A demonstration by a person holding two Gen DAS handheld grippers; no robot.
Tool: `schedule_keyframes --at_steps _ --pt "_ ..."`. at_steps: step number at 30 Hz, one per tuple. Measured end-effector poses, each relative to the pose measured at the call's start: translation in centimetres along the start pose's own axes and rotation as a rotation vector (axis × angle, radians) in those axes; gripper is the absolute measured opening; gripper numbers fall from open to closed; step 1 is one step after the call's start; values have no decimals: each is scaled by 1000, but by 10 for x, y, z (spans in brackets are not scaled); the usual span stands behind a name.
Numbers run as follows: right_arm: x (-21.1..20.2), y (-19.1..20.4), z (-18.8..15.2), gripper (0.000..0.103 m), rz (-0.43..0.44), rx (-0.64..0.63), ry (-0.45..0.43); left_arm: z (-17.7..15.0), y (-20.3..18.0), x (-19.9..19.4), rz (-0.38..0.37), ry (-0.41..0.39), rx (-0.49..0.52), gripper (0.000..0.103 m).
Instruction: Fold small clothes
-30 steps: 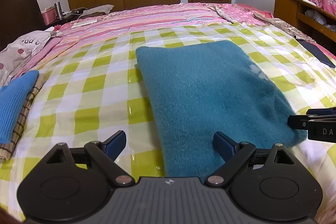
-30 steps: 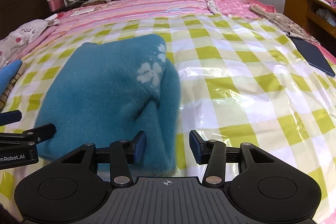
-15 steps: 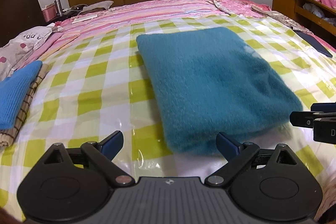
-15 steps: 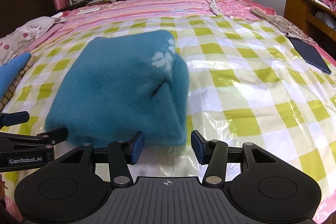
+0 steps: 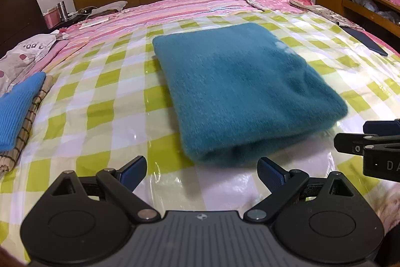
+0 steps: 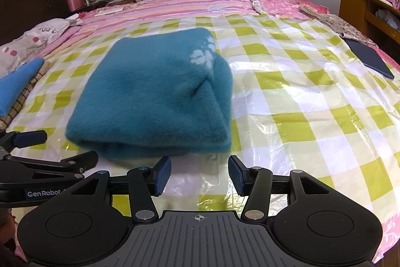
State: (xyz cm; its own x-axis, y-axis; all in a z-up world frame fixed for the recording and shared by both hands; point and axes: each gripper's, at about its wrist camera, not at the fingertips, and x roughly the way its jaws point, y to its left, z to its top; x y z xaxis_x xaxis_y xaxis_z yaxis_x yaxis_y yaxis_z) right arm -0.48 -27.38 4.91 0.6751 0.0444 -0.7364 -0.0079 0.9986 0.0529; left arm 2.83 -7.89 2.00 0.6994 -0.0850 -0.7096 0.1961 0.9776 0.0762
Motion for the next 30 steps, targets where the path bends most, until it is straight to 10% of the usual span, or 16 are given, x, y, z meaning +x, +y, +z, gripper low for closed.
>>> schedule_keyframes --at_steps 30 --pt "-23 16 -53 67 -51 38 4 -33 -10 -20 -12 23 18 101"
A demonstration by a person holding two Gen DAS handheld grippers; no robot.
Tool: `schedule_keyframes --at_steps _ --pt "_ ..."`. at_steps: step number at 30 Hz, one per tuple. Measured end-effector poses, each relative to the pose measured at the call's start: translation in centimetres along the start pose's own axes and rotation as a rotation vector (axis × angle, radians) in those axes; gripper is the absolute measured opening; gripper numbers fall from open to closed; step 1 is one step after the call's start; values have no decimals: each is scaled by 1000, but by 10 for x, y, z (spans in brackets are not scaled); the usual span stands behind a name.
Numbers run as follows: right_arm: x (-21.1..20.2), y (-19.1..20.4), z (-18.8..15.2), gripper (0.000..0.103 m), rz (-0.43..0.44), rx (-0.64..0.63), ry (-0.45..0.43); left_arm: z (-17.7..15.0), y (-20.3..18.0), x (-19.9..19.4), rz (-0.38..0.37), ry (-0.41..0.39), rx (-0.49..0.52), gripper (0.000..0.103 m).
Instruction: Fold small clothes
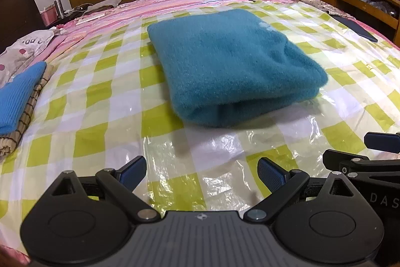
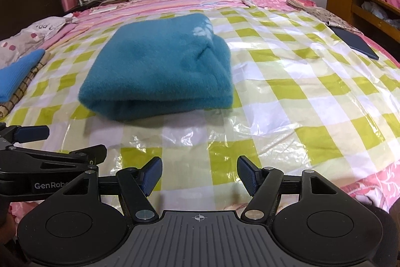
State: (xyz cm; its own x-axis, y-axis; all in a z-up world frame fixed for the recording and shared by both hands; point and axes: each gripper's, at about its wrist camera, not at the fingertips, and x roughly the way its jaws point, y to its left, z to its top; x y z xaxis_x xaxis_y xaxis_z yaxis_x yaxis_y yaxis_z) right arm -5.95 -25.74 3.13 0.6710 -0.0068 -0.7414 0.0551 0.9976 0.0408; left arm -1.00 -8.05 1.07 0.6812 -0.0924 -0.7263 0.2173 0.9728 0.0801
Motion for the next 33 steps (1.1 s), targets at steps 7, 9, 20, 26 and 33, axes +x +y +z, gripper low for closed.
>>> schedule_keyframes --at_steps 7,9,20,26,33 --pt "-4 1 -4 67 -15 12 -13 -3 1 -3 -4 -2 -13 101" --pt "-5 2 -5 67 -17 14 -15 -4 1 -3 -2 -3 -18 101" --pt "-7 3 -7 67 -17 17 -20 -8 3 -6 4 -4 -32 100" --pt "-7 3 -7 67 -18 17 -20 -9 2 -7 9 -1 -35 100" --pt "-7 5 -10 67 -22 9 -28 -10 2 -8 16 -7 -38 100"
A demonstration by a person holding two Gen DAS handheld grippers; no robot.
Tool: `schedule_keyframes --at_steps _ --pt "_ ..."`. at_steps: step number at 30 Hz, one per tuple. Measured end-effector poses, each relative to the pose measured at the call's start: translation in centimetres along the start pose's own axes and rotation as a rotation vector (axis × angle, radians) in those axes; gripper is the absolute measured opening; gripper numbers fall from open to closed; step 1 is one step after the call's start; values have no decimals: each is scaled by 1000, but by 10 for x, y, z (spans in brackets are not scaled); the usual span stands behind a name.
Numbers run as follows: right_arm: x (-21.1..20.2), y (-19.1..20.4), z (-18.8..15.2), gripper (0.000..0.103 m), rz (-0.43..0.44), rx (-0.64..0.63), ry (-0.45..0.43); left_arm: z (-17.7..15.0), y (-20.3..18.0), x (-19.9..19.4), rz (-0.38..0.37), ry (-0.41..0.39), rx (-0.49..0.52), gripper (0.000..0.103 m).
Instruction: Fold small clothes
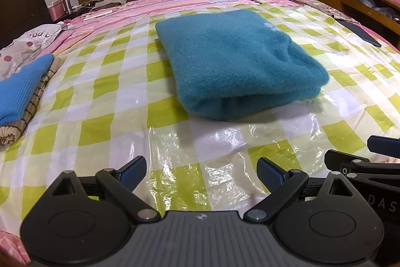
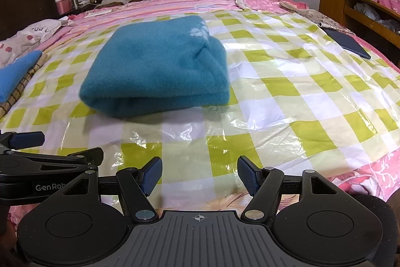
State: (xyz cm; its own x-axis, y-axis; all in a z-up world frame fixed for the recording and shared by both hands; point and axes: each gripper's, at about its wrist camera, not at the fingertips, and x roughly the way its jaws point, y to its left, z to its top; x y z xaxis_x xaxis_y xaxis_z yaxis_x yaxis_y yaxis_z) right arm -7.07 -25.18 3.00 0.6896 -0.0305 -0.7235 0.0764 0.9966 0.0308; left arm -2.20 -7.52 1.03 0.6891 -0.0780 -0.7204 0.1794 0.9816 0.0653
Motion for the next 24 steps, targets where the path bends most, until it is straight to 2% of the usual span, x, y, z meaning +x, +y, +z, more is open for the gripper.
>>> schedule_keyframes --at_steps 24 --pt "-2 1 -1 67 6 -5 -4 -1 0 -3 11 -8 -6 99"
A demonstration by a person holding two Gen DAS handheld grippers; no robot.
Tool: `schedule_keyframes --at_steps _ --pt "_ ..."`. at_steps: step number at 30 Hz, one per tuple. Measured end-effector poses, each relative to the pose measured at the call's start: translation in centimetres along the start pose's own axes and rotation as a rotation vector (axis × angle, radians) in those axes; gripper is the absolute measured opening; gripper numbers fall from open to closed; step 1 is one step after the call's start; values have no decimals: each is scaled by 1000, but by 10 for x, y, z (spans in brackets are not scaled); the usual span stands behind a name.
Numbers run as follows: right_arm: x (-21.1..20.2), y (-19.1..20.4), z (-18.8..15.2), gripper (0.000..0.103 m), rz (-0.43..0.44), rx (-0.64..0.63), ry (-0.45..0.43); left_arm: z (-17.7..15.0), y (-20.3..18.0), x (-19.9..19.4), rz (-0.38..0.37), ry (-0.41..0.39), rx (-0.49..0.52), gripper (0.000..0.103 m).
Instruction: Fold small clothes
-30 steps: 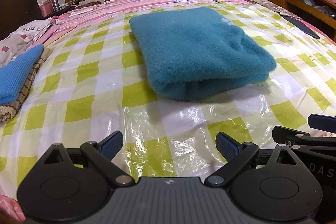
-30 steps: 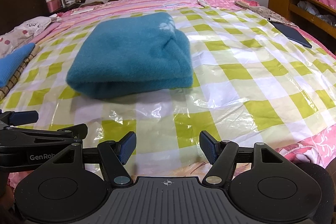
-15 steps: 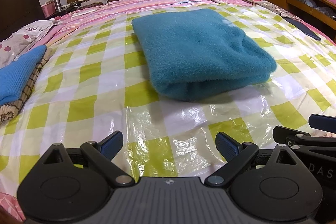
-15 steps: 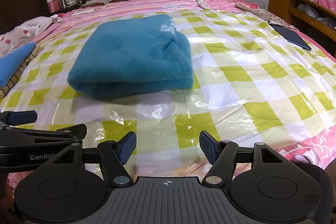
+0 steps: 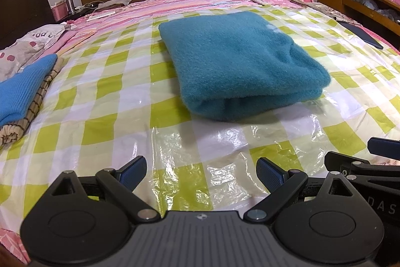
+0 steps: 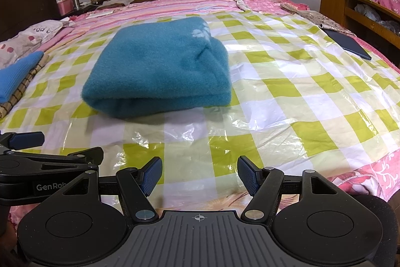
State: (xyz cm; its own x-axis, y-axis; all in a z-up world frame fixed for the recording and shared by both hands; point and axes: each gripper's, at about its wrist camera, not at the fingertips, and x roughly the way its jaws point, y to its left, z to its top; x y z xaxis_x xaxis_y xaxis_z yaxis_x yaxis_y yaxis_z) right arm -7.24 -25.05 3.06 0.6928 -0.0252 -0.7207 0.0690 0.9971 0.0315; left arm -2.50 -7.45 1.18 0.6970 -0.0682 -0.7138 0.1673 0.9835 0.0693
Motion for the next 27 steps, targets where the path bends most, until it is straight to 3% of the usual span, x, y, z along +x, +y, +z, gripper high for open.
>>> schedule_keyframes --at_steps 27 --pt "0 1 0 67 2 -1 -1 1 -1 -1 10 -8 1 98"
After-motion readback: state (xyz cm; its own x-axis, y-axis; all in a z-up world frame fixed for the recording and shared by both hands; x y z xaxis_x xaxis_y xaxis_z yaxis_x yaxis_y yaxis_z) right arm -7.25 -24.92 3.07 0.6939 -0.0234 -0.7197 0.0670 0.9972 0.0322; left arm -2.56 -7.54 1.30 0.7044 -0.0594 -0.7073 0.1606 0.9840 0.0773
